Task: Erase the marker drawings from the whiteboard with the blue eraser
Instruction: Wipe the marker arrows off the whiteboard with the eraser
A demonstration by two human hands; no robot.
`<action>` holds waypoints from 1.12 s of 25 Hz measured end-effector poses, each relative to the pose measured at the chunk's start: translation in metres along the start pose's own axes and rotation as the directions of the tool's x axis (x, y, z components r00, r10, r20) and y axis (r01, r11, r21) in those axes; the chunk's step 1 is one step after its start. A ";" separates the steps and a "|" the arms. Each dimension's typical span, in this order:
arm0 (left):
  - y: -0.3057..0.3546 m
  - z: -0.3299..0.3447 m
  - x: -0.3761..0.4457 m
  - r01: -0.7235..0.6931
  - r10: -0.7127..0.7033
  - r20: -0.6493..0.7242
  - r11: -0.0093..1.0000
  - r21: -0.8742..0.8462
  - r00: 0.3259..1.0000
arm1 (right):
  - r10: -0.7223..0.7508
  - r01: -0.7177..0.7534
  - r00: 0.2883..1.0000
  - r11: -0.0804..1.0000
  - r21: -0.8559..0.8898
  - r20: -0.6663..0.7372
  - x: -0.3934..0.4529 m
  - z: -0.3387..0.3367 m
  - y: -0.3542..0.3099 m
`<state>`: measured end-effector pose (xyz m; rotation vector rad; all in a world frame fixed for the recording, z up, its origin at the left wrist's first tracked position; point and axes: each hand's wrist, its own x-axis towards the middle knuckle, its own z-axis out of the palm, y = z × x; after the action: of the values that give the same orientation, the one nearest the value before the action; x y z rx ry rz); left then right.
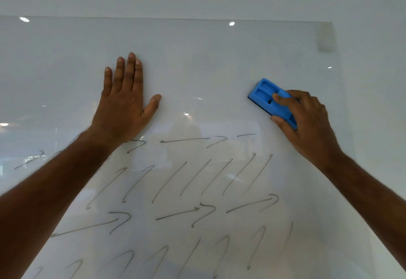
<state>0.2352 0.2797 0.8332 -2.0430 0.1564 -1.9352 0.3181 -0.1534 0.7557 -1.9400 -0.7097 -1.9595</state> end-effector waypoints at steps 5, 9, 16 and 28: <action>0.000 -0.001 0.001 -0.001 0.001 0.004 1.000 -0.005 1.000 | -0.175 0.175 0.985 0.985 0.005 -0.001 -0.013 0.020 -0.054; 0.000 0.001 -0.001 -0.006 0.006 -0.006 1.000 0.010 1.000 | -0.287 0.288 0.957 0.957 -0.036 0.046 -0.051 0.019 -0.049; 0.001 0.001 -0.001 0.004 -0.003 -0.014 1.000 0.014 1.000 | -0.121 0.120 0.993 0.992 -0.046 -0.009 -0.014 0.010 -0.029; 0.001 -0.001 -0.002 0.002 -0.003 0.004 1.000 0.012 1.000 | -0.341 0.339 0.939 0.940 -0.047 -0.047 -0.046 0.038 -0.103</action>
<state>0.2338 0.2796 0.8311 -2.0403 0.1406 -1.9284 0.2980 -0.0530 0.6945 -1.8763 -1.0607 -2.2288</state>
